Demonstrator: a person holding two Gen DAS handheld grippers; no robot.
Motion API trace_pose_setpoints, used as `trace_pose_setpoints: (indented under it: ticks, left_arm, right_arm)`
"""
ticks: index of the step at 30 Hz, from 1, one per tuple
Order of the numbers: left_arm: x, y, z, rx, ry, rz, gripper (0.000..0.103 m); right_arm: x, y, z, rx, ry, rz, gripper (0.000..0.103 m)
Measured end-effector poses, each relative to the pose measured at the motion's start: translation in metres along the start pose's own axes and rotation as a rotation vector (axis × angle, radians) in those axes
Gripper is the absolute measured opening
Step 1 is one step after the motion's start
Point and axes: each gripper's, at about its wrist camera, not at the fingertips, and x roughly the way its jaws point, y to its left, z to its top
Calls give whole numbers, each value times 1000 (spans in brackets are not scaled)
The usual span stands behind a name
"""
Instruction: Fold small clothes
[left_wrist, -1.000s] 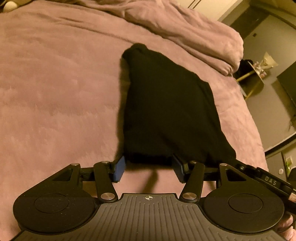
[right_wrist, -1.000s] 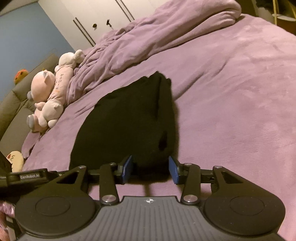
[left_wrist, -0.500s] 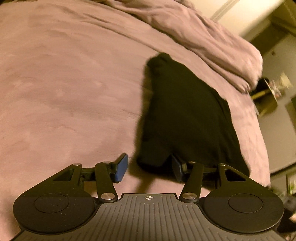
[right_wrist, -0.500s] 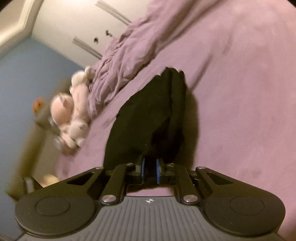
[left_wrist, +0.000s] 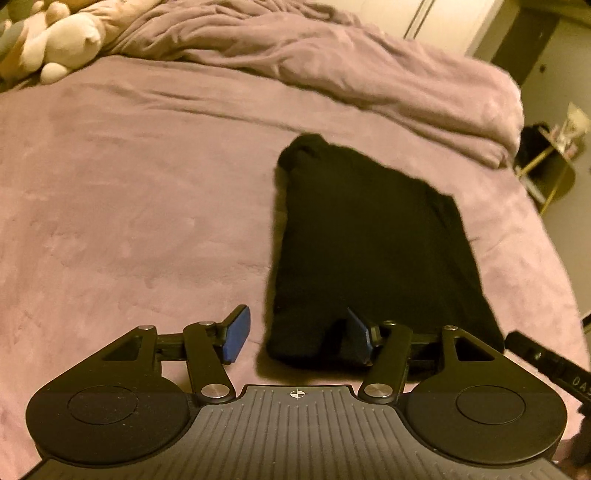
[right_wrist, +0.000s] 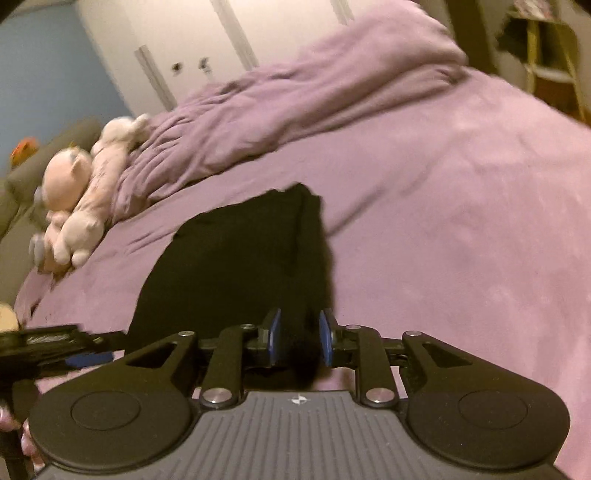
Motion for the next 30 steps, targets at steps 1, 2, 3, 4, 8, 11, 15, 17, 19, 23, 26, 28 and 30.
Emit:
trace_pose_setpoints:
  ticks: [1, 2, 3, 4, 8, 11, 15, 17, 19, 23, 26, 28, 30]
  left_arm:
    - [5, -1, -1, 6, 15, 25, 63]
    - [9, -2, -2, 11, 27, 49, 63]
    - [13, -2, -3, 17, 38, 67, 63]
    - [16, -1, -5, 18, 48, 78, 63]
    - [19, 4, -9, 19, 62, 103, 68]
    - [18, 2, -11, 44, 65, 120, 69]
    - [20, -1, -12, 63, 69, 140, 70]
    - [23, -2, -13, 81, 73, 154, 72]
    - [24, -3, -15, 104, 77, 165, 74]
    - [18, 0, -16, 87, 79, 161, 75]
    - [7, 7, -18, 28, 70, 124, 72]
    - [1, 12, -16, -7, 49, 104, 72]
    - [-3, 12, -14, 5, 30, 97, 72]
  right_arm:
    - [4, 8, -1, -25, 6, -5, 22]
    - [9, 13, -2, -47, 15, -3, 22]
    - [16, 18, -4, -76, 29, 3, 22]
    - [22, 23, -7, -105, 47, 2, 22]
    - [45, 31, -20, -192, 136, -39, 22]
    - [42, 32, -23, -214, 128, -38, 22]
    - [41, 37, -25, -255, 137, -46, 23]
    - [43, 40, -27, -291, 139, -57, 23]
    - [45, 43, -29, -326, 140, -69, 23]
    - [45, 48, -32, -385, 157, -81, 24]
    - [41, 46, -31, -374, 168, -77, 27]
    - [34, 43, -31, -331, 167, -73, 31]
    - [28, 36, -30, -268, 153, -58, 32]
